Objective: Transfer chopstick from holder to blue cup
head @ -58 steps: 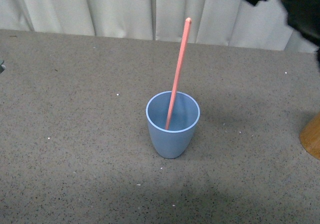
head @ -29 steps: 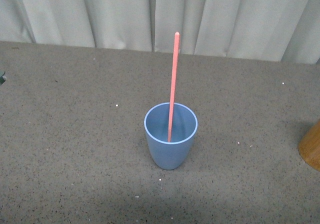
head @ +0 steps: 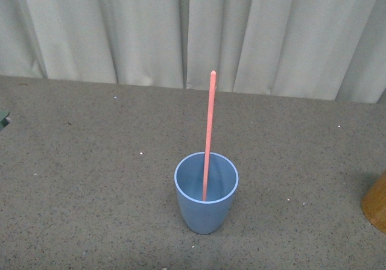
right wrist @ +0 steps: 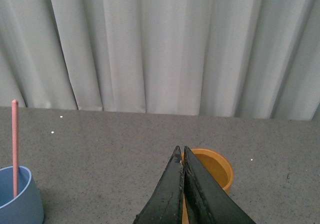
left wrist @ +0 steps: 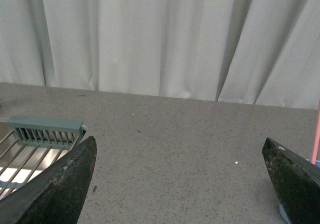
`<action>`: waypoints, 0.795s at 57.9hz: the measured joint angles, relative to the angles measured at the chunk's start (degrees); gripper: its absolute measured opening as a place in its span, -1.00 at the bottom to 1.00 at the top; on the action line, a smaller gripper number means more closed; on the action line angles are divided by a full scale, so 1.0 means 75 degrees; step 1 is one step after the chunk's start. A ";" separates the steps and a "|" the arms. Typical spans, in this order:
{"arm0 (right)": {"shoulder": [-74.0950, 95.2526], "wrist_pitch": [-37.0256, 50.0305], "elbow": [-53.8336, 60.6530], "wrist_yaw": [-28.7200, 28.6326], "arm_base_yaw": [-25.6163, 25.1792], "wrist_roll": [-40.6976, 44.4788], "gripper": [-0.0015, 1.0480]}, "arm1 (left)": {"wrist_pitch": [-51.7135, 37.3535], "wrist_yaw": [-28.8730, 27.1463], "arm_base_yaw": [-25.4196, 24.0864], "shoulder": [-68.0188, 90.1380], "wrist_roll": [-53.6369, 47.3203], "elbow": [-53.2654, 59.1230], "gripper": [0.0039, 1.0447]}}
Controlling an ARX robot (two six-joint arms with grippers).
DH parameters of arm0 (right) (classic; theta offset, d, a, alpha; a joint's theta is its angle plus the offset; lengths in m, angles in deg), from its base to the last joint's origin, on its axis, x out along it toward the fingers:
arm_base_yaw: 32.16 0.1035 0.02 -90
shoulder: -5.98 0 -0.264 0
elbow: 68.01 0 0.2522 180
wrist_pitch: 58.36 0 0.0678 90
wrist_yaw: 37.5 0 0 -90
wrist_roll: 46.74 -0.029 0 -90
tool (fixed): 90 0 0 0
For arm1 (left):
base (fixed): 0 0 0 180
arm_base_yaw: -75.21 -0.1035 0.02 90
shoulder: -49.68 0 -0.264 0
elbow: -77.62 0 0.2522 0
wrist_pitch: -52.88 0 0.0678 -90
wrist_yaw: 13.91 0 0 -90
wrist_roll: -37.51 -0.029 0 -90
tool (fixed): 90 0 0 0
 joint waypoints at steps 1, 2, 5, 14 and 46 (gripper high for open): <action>0.0000 0.0000 0.0000 0.0000 0.0000 0.0000 -0.98 | 0.0000 0.0000 0.0000 0.0000 0.0000 0.0000 0.88; 0.0000 0.0000 0.0000 0.0000 0.0000 0.0000 -0.98 | 0.0000 0.0000 0.0000 0.0000 0.0000 0.0000 0.88; 0.0000 0.0000 0.0000 0.0000 0.0000 0.0000 -0.98 | 0.0000 0.0003 0.0000 0.0000 0.0000 0.0000 0.88; 0.0000 0.0000 0.0000 0.0000 0.0000 0.0009 -0.93 | 0.0000 0.0000 0.0000 0.0000 0.0000 0.0003 0.88; 0.0000 0.0000 0.0000 0.0000 0.0000 0.0009 0.82 | 0.0000 0.0000 0.0000 0.0000 0.0000 0.0000 0.88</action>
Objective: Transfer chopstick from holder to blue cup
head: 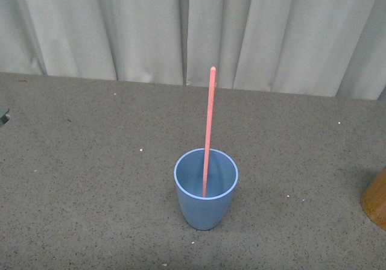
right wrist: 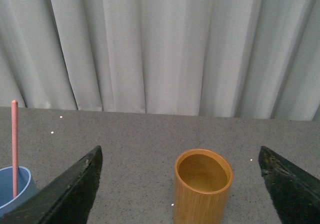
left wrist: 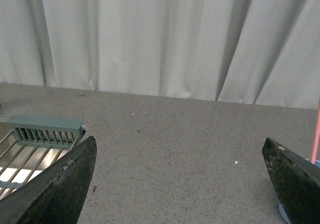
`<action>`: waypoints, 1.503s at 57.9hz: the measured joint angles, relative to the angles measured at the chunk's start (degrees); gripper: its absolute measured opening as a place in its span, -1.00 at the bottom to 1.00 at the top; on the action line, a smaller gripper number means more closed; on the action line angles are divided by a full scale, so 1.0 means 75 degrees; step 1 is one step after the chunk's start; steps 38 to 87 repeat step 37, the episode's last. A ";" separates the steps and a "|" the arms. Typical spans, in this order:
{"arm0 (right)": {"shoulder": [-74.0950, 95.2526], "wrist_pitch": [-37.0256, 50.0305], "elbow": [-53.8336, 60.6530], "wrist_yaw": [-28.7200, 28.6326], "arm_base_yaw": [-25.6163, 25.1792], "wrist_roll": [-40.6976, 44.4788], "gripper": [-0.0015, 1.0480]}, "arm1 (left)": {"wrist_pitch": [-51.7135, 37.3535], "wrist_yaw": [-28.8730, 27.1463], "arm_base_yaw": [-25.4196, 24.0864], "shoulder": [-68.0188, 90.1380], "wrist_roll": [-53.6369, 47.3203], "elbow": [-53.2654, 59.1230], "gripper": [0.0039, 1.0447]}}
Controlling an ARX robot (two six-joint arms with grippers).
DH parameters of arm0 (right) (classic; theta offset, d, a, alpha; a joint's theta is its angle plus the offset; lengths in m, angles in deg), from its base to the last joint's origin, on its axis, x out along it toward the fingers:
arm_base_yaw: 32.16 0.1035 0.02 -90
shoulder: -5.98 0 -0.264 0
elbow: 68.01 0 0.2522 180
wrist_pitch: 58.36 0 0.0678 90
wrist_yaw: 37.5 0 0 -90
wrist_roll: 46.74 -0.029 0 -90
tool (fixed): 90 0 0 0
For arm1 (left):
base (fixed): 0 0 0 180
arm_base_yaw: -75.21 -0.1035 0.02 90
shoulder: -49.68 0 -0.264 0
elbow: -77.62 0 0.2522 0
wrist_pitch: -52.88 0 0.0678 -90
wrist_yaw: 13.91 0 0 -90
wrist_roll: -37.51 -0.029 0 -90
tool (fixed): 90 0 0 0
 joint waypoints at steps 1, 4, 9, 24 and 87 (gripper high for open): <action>0.0000 0.0000 0.0000 0.0000 0.0000 -0.0009 0.85 | 0.0000 0.0003 0.0000 0.0000 0.0000 0.0003 0.88; 0.0000 0.0000 0.0000 0.0000 0.0000 -0.0003 0.81 | 0.0000 0.0000 0.0000 0.0000 0.0000 0.0003 0.88; 0.0000 0.0000 0.0000 0.0000 0.0000 -0.0003 0.81 | 0.0000 0.0000 0.0000 0.0000 0.0000 0.0003 0.88; 0.0000 0.0000 0.0000 0.0000 0.0000 -0.0003 0.81 | 0.0000 0.0000 0.0000 0.0000 0.0000 0.0003 0.88; 0.0000 0.0000 0.0000 0.0000 0.0000 -0.0003 0.81 | 0.0000 0.0003 0.0000 0.0000 0.0000 0.0000 0.88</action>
